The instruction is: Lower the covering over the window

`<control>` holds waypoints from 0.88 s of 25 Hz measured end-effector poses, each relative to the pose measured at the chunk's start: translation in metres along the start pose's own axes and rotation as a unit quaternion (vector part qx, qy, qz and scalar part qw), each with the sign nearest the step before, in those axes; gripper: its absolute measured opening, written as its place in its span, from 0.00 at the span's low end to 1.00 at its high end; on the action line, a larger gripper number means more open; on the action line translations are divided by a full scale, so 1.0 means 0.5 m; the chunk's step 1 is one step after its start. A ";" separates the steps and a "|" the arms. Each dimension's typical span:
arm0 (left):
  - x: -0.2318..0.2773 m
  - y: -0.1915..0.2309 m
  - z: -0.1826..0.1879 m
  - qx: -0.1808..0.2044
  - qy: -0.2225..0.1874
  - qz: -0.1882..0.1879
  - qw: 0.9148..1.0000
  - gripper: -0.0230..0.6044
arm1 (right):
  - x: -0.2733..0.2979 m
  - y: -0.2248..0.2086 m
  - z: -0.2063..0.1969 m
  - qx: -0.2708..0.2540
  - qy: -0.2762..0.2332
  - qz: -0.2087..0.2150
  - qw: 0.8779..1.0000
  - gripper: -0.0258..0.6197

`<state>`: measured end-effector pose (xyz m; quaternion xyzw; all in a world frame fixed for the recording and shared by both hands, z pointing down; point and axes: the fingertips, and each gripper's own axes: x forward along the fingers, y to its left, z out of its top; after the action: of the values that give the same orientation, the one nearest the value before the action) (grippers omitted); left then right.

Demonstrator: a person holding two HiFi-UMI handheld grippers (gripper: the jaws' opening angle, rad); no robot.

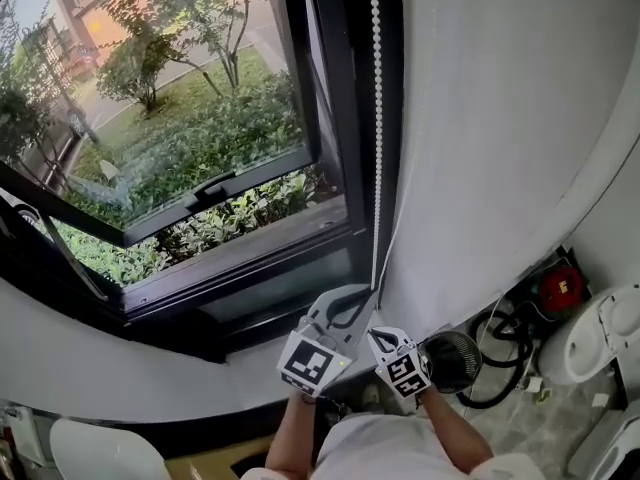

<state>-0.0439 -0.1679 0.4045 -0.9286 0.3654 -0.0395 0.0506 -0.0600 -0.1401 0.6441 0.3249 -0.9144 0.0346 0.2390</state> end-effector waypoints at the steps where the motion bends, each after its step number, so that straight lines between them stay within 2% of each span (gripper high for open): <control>1: 0.000 -0.002 -0.017 -0.004 0.007 0.000 1.000 0.06 | 0.004 0.003 -0.014 0.001 0.010 0.003 1.000 0.06; 7: 0.004 -0.010 -0.100 -0.026 0.031 0.003 0.999 0.06 | 0.018 0.006 -0.091 -0.007 0.057 -0.001 0.998 0.07; 11: 0.003 0.001 -0.116 -0.037 0.023 0.013 0.999 0.06 | -0.001 0.005 -0.081 -0.008 0.037 -0.001 0.999 0.11; 14: 0.003 0.009 -0.116 -0.034 0.020 0.020 0.999 0.06 | -0.033 0.010 -0.027 0.005 -0.007 0.015 1.000 0.23; 18: 0.000 0.013 -0.115 -0.034 0.020 0.023 0.999 0.06 | -0.110 -0.002 0.096 0.027 -0.081 0.011 0.996 0.24; 22: 0.000 0.018 -0.116 -0.030 0.020 0.026 0.999 0.06 | -0.201 -0.033 0.268 0.060 -0.177 0.007 0.982 0.24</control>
<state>-0.0561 -0.1782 0.4608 -0.9188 0.3916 -0.0457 0.0168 -0.0375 -0.1244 0.4780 0.3329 -0.9409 0.0334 0.0534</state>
